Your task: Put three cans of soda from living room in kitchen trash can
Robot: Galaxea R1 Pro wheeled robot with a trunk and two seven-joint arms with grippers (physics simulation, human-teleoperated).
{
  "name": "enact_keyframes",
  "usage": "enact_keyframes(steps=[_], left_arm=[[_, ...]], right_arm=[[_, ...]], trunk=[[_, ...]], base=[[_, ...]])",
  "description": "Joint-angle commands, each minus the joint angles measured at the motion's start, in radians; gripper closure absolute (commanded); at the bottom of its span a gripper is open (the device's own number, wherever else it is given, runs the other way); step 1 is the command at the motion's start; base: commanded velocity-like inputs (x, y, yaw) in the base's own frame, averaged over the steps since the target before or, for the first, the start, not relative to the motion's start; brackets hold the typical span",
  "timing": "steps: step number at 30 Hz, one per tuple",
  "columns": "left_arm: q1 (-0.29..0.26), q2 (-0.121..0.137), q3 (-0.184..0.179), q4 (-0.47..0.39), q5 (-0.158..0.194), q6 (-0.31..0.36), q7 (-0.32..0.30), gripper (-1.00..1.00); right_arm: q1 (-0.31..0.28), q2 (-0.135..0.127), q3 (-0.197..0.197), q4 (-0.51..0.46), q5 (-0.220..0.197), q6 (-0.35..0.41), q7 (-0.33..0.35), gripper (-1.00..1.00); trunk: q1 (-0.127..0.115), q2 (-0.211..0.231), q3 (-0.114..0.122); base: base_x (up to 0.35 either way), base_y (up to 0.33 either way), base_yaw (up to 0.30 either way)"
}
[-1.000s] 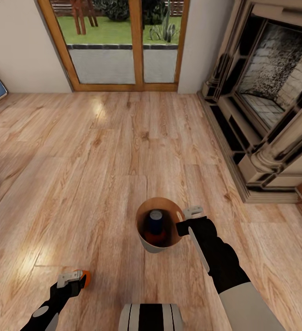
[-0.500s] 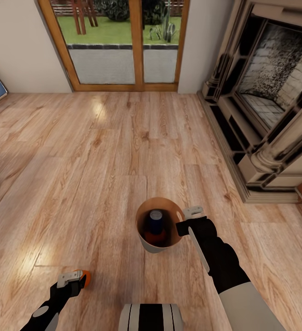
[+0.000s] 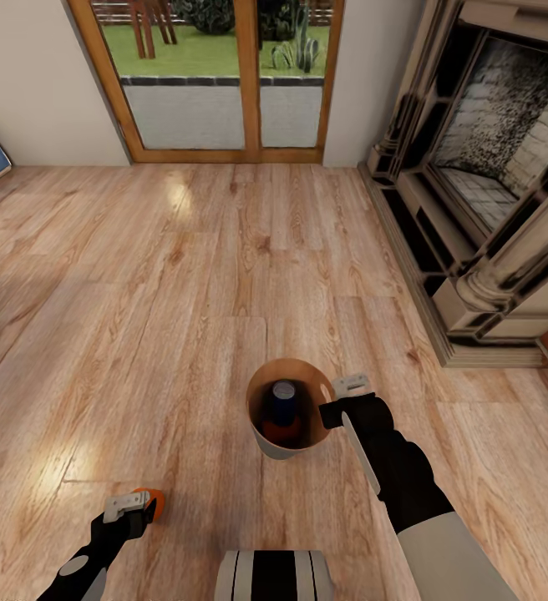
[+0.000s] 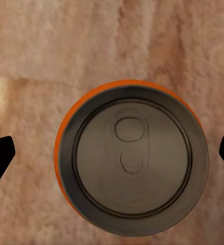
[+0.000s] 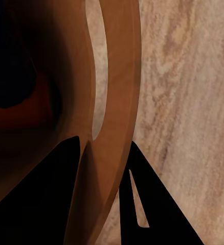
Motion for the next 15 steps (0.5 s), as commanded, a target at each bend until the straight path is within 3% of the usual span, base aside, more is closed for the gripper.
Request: enact_keyframes(steps=[1,15], left_arm=[[0.0,0.0,0.0,0.0,0.0,0.0,0.0,-1.0],[0.0,0.0,0.0,0.0,0.0,0.0,0.0,-1.0]], right_arm=[[0.0,0.0,0.0,0.0,-0.016,-0.001,0.001,1.0],[0.0,0.0,0.0,0.0,-0.016,-0.001,0.001,1.0]], trunk=[[0.0,0.0,0.0],[0.0,0.0,0.0]], base=[[0.0,0.0,0.0],[0.01,0.0,0.0]])
